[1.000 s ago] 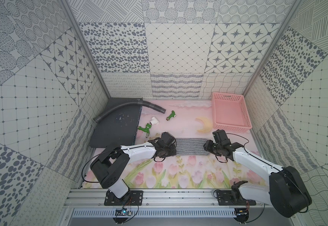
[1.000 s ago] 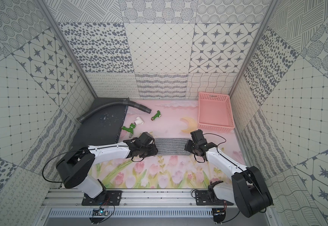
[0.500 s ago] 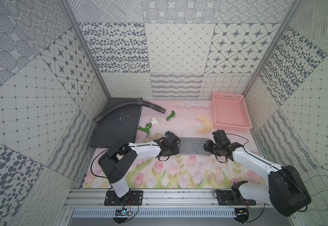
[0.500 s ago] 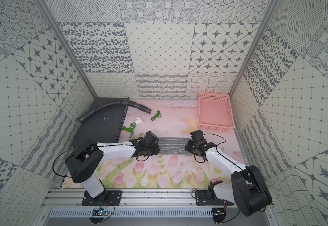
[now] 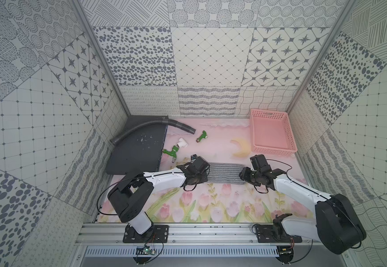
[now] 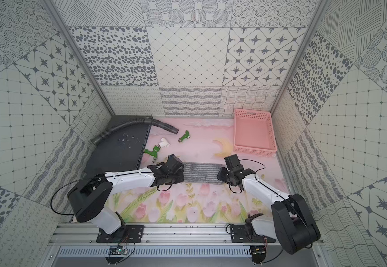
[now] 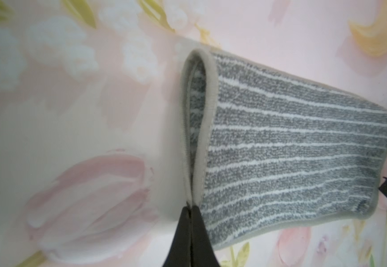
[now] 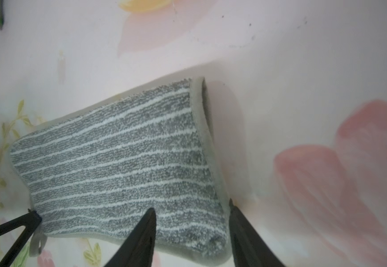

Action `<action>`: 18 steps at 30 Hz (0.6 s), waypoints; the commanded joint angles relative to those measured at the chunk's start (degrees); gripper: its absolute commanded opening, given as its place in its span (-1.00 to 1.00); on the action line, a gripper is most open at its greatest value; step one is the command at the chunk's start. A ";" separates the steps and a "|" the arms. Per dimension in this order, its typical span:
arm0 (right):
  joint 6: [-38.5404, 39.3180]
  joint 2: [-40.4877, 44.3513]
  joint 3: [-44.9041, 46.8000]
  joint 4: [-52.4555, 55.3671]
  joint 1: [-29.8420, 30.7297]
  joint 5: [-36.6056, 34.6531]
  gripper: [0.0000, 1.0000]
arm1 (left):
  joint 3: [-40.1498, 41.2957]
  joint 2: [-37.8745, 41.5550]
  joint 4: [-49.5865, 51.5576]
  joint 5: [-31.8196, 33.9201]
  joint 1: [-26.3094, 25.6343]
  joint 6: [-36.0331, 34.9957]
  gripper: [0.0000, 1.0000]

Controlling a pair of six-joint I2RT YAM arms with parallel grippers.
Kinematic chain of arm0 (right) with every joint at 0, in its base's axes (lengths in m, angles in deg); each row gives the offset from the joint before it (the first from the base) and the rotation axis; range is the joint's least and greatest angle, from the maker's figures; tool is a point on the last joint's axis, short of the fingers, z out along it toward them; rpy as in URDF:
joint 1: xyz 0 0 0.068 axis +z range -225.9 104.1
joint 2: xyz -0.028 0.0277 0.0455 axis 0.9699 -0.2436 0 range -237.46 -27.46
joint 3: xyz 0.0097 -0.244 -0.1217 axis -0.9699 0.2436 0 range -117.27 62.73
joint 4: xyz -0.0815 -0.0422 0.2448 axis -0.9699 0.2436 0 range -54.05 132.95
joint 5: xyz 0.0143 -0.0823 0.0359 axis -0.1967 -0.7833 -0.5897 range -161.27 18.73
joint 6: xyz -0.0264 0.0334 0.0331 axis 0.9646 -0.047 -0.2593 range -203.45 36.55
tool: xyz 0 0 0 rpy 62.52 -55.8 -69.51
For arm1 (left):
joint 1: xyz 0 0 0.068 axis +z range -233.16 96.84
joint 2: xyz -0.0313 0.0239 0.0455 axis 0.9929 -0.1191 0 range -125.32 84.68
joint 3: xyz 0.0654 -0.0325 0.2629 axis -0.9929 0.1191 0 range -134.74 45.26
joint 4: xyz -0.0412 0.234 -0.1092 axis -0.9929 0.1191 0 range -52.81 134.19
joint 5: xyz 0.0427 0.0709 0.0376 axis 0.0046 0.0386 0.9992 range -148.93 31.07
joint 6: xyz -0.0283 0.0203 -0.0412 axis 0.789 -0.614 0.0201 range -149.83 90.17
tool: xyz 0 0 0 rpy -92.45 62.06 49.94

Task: Fold the square dishcloth
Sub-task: Fold the cleaning item at the center of the board.

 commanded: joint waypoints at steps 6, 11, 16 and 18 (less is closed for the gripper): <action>-1.08 0.18 -1.11 -2.86 1.34 1.71 0.05 | 0.04 5.64 5.07 4.04 0.27 -6.20 -1.00; -2.16 -1.05 -0.92 -2.88 1.29 -1.31 -0.11 | -1.60 6.41 5.68 2.46 0.01 -7.84 -1.00; -2.12 -3.57 -1.60 -2.98 1.28 -3.38 -0.28 | -3.24 6.85 6.24 1.40 -0.86 -9.41 -1.00; -1.89 -4.82 -1.95 -3.47 1.28 -3.20 -0.34 | -3.82 6.64 6.37 0.93 -1.25 -9.77 -1.00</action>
